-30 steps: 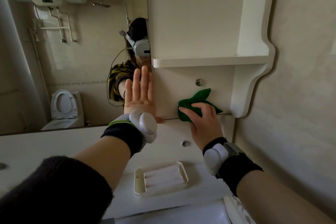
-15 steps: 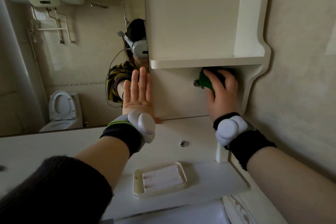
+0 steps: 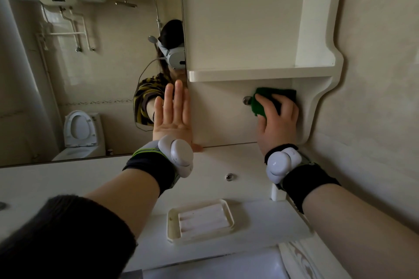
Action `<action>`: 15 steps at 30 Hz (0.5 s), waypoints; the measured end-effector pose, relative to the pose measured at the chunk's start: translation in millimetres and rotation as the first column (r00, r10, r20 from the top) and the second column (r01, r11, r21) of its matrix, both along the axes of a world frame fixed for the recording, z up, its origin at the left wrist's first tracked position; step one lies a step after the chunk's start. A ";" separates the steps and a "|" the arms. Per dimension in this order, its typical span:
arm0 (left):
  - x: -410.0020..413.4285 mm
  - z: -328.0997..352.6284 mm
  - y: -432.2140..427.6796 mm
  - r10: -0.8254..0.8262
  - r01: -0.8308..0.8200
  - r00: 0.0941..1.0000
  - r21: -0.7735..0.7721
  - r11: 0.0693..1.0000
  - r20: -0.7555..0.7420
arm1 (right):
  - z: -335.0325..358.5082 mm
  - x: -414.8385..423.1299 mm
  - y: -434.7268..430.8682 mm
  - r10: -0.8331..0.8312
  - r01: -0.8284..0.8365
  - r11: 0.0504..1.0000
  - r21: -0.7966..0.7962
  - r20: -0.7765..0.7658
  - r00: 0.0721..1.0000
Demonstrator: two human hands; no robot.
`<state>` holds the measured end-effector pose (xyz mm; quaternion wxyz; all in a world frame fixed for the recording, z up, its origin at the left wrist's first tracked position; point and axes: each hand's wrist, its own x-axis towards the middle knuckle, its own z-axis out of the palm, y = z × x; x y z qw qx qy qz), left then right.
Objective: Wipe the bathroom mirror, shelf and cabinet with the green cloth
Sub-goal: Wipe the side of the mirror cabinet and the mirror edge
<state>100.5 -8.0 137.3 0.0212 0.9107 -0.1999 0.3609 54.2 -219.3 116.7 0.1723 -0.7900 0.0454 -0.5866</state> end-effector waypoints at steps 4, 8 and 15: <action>-0.8 1.4 -0.4 0.023 -0.022 0.999 0.014 1.000 -0.025 | -13.0 -1.3 -4.9 -0.017 0.017 1.000 -0.015 -0.027 0.999; -2.7 2.6 -1.5 0.060 -0.058 0.997 0.032 0.998 -0.052 | -26.3 -2.9 -6.2 -0.035 0.032 0.998 -0.045 -0.052 0.998; -7.1 4.8 -0.1 0.060 -0.057 0.994 0.029 0.998 -0.094 | -35.4 -6.3 -7.2 -0.019 0.015 0.999 -0.047 -0.078 0.997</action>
